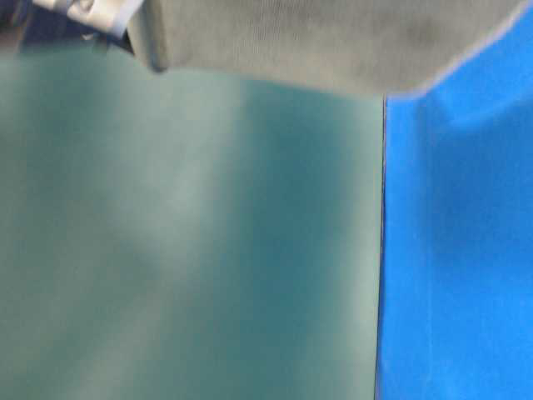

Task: Fold a large towel.
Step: 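Drag and rotate the towel with both grippers into a vertical strip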

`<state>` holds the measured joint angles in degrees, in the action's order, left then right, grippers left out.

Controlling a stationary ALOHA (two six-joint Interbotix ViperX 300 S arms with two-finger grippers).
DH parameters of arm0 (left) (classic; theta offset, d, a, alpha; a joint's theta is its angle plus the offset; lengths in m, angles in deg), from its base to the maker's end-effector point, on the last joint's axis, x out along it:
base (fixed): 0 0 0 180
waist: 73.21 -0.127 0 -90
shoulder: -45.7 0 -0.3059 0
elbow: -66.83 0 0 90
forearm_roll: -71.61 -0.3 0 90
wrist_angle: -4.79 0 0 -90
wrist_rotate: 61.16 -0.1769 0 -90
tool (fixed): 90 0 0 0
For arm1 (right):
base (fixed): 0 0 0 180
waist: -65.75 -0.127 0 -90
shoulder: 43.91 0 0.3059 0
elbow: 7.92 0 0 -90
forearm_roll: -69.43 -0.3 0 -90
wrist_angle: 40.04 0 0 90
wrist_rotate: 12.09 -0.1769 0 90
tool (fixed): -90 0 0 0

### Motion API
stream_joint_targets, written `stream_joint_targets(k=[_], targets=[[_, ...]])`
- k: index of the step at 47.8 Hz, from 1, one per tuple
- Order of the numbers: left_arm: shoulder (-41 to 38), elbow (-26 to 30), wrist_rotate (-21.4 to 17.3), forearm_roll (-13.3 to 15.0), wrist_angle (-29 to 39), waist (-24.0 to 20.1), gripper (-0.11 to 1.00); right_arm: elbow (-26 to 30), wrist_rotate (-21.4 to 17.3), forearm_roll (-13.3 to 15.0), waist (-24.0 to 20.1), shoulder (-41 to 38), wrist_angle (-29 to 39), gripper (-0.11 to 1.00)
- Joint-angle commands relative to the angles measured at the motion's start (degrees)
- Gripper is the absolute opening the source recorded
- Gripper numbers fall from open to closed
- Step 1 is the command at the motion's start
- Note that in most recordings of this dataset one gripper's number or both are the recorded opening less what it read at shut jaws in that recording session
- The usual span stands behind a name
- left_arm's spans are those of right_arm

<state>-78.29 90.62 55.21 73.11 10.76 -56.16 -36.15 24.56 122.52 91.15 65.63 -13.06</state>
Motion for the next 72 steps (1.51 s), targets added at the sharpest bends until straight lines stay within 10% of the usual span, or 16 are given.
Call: stream_joint_targets(k=[1,10,25,36,53,60,66,72], targets=[[-1.49,5.01,0.00,0.18,-2.20,2.99,0.02,0.35,-0.09,0.09,0.79,1.85,1.93,0.03],[-1.76,2.55,0.88,0.62,-2.11,4.66,0.02,0.79,-0.09,-1.05,-0.70,-2.20,1.85,0.03],[7.47,-20.13,16.61,1.49,-10.55,10.02,0.02,8.70,0.00,-1.05,-1.93,-23.73,-7.73,0.03],[12.13,-32.78,21.01,1.58,-10.99,11.87,0.02,16.08,0.09,-0.26,-1.93,-33.57,-11.95,0.03],[13.62,-36.83,23.99,0.44,-5.54,9.05,0.02,17.31,0.18,2.72,-1.93,-36.21,-13.54,0.04],[13.71,-36.83,23.82,0.35,-4.57,7.82,0.03,16.79,0.18,4.83,-2.37,-36.04,-13.54,0.36],[13.97,-36.74,23.82,0.35,-3.25,7.29,0.28,16.17,1.05,6.68,-3.16,-35.60,-14.06,0.64],[15.47,-36.74,23.64,0.35,-0.26,6.86,0.67,15.82,2.46,6.86,-3.96,-35.33,-14.06,0.67]])
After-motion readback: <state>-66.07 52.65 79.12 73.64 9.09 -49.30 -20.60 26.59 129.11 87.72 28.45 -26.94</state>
